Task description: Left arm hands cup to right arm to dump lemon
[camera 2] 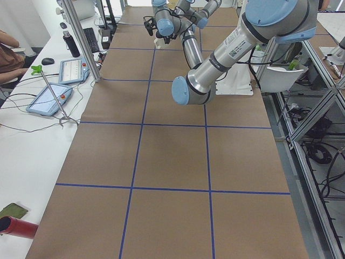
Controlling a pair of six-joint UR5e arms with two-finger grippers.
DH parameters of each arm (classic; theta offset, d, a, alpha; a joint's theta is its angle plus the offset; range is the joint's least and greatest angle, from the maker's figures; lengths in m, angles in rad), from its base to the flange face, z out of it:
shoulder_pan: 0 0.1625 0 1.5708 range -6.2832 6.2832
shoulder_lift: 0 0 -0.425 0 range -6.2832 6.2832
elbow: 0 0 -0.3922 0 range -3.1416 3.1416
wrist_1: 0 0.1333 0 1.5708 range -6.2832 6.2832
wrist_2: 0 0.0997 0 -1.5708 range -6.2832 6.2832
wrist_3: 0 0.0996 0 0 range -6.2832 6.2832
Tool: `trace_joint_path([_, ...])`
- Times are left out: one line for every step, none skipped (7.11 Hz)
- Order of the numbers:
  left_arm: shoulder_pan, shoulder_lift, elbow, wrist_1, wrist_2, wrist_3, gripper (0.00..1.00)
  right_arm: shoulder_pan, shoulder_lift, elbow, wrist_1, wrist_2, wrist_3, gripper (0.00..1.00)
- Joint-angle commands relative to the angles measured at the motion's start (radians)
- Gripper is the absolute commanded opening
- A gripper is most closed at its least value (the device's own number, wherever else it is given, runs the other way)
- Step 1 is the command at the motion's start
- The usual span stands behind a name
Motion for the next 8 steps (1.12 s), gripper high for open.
trace_joint_path([0.0, 0.0, 0.006, -0.002, 0.002, 0.001, 0.53, 0.001, 0.0, 0.0, -0.001, 0.0, -0.003, 0.38])
trace_joint_path([0.0, -0.002, 0.006, 0.0, 0.0, 0.001, 0.51, -0.001, 0.0, -0.001, -0.003, 0.0, -0.003, 0.39])
trace_joint_path([0.0, -0.002, 0.006, -0.002, 0.0, 0.001, 0.5, -0.001, 0.002, -0.001, -0.003, 0.0, -0.003, 0.41])
trace_joint_path([0.0, -0.003, 0.006, 0.0, 0.002, 0.001, 0.46, -0.001, 0.002, -0.001, -0.004, 0.0, -0.003, 0.41])
trace_joint_path([0.0, -0.003, 0.006, 0.0, 0.002, 0.001, 0.43, -0.001, 0.002, -0.001, -0.004, 0.0, -0.003, 0.41])
trace_joint_path([0.0, -0.003, 0.007, 0.0, 0.002, 0.003, 0.42, -0.001, 0.002, 0.0, -0.004, 0.0, -0.003, 0.42])
trace_joint_path([0.0, -0.003, 0.013, -0.002, 0.005, 0.003, 0.39, -0.001, 0.002, 0.0, -0.004, 0.0, -0.002, 0.42])
trace_joint_path([0.0, -0.003, 0.016, -0.002, 0.005, 0.003, 0.37, -0.001, 0.002, 0.0, -0.006, -0.002, -0.002, 0.42])
